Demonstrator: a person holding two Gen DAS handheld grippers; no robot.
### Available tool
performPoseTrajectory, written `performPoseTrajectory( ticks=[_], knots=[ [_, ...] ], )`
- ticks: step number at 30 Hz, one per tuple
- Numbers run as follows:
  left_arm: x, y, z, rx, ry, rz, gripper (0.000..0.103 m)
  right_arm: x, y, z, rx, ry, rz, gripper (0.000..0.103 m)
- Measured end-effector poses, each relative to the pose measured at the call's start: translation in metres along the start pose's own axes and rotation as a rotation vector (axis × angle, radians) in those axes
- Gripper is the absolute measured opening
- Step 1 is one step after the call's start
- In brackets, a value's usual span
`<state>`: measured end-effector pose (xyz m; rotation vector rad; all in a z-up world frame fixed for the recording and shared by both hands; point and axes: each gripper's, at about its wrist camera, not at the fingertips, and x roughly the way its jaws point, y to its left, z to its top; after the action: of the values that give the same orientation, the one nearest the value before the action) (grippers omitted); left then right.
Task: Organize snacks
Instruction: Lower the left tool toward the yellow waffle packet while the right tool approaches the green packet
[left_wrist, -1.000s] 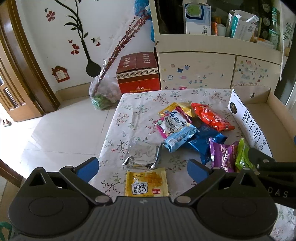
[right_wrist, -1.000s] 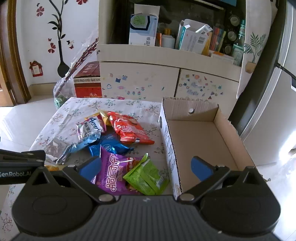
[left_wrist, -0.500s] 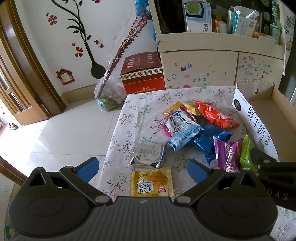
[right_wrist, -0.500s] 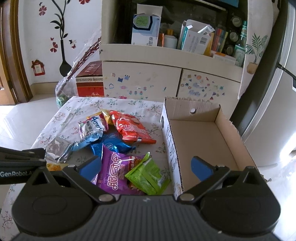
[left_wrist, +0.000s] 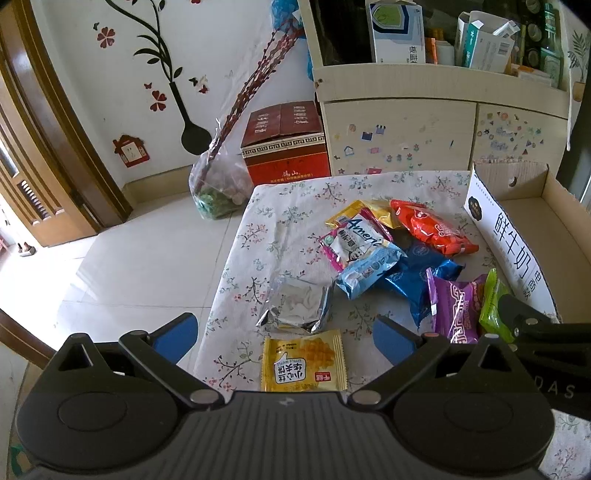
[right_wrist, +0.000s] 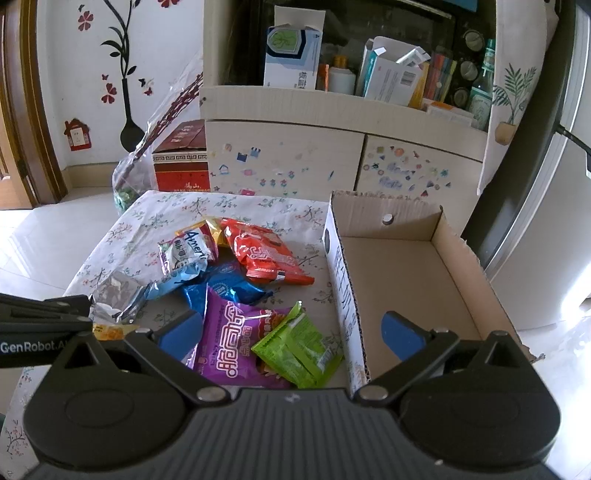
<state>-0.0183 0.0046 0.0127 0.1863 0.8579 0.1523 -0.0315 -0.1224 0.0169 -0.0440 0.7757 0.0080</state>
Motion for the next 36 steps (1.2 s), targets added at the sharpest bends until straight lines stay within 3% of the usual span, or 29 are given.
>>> performPoseTrajectory(
  ticks=[27,33,36],
  knots=[
    [0.009,0.005,-0.004,-0.117,0.043,-0.052,0.103,0.006,-0.006,0.001,0.03,0.02,0.01,0.102],
    [0.011,0.002,-0.004,-0.083,0.037,-0.053,0.103,0.007,-0.006,-0.001,0.021,0.024,0.011,0.102],
    [0.014,0.004,-0.004,-0.07,0.041,-0.056,0.103,0.006,-0.008,-0.003,0.022,0.023,0.051,0.102]
  ],
)
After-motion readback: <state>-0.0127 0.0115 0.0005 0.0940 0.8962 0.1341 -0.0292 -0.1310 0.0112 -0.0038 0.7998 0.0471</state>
